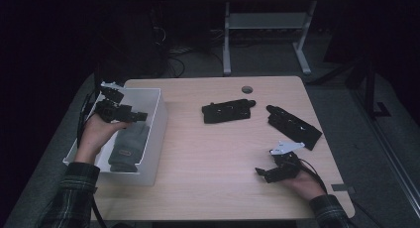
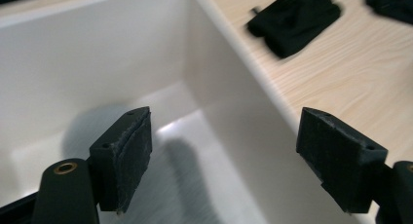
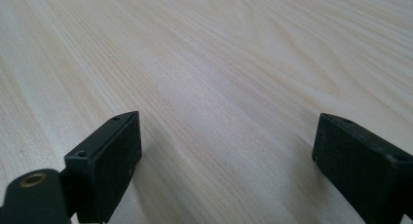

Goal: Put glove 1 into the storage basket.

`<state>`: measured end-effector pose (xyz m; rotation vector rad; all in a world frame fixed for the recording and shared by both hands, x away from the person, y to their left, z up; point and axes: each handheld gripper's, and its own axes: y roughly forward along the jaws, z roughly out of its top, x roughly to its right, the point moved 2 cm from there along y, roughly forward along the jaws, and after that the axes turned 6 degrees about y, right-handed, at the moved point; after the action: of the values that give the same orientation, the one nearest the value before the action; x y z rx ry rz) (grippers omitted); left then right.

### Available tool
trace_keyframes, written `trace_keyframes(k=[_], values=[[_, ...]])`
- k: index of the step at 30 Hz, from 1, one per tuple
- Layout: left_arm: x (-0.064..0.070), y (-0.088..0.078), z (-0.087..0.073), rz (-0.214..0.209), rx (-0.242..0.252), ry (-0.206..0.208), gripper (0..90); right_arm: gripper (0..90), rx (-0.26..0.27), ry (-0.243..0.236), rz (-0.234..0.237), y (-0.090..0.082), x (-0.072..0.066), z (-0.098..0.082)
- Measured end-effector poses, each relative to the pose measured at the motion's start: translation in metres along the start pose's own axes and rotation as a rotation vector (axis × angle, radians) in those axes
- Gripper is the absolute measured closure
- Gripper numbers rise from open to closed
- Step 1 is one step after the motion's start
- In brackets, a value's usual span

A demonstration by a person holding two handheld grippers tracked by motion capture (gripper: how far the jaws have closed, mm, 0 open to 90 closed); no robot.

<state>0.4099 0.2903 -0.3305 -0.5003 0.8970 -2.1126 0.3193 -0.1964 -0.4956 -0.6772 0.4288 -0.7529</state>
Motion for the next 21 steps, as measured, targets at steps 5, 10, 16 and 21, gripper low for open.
trace_keyframes(k=[5,10,16,21], values=[[0.024,0.001,0.017,-0.046,0.037,0.053,18.0,10.6,0.0,0.001,0.0,0.0,0.0,0.0],[0.049,0.006,0.03,-0.085,0.054,0.093,17.7,10.6,0.001,-0.001,0.0,0.0,0.0,0.0],[0.073,0.014,0.042,-0.112,0.067,0.131,17.7,10.6,0.001,0.0,0.0,0.0,0.0,0.0],[0.093,0.024,0.046,-0.142,0.084,0.152,17.7,10.6,0.001,0.0,0.0,0.0,0.0,0.0]])
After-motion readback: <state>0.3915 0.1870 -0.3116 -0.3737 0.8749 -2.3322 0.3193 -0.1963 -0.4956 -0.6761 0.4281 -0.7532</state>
